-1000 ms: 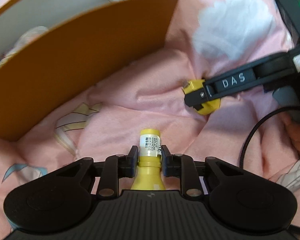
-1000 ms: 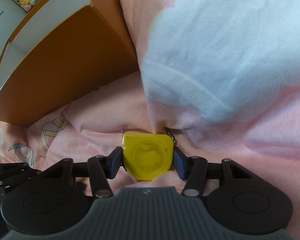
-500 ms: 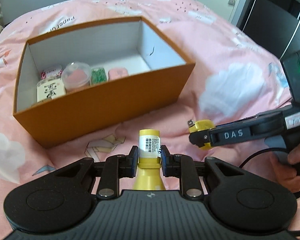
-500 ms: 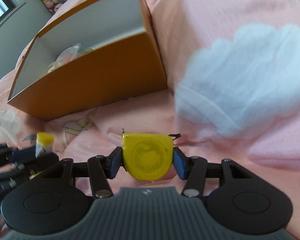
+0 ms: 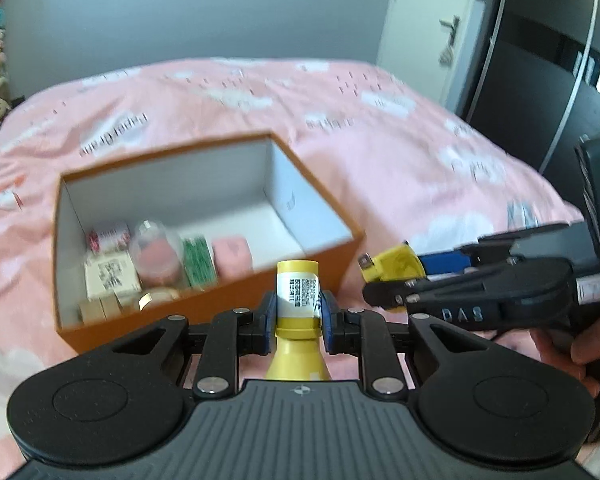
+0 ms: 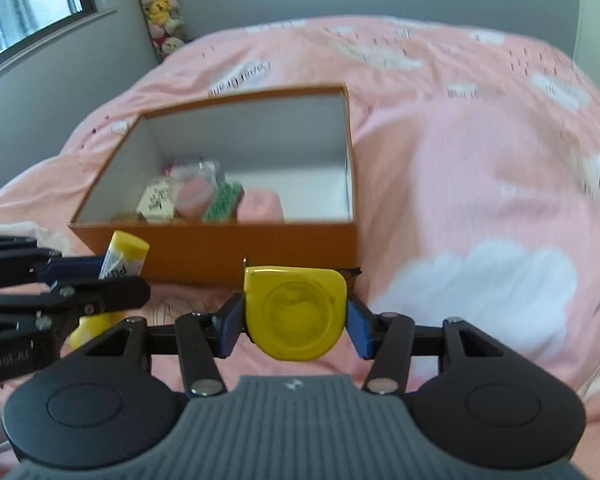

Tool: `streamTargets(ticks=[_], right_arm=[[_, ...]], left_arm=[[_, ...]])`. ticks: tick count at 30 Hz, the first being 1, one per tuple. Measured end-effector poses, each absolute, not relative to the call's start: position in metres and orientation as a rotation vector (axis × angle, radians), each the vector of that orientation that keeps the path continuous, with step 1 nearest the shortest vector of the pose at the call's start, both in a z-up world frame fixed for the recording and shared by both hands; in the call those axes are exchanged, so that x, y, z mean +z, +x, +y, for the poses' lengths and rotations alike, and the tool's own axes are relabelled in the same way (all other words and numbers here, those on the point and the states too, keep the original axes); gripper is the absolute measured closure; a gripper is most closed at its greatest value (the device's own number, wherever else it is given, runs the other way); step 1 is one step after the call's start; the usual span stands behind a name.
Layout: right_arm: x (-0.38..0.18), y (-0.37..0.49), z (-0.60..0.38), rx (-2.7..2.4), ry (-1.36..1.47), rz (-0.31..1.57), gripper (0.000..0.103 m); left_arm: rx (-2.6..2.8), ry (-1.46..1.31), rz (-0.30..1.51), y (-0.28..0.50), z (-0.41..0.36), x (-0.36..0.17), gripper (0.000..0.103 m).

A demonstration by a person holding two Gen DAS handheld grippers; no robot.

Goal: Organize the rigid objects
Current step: 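Carry the tape measure and yellow bottle into the box and lower them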

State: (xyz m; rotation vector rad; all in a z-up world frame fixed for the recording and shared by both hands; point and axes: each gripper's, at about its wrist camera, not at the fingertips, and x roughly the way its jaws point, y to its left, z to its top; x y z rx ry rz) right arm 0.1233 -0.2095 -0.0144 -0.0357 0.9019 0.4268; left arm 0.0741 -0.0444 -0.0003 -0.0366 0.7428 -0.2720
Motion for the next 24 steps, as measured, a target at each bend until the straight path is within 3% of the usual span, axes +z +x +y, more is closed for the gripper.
streamTargets(ticks=[14, 24], right_arm=[[0.03, 0.172, -0.186, 0.485, -0.174, 0.741, 0.049], [0.003, 0.231, -0.153, 0.551, -0.306, 0.837, 0.049]], left_arm=[[-0.141, -0.15, 0.622, 0.137, -0.028, 0.033, 0.079], [-0.179, -0.213, 0.678, 0.193, -0.013, 0.004, 0.079]])
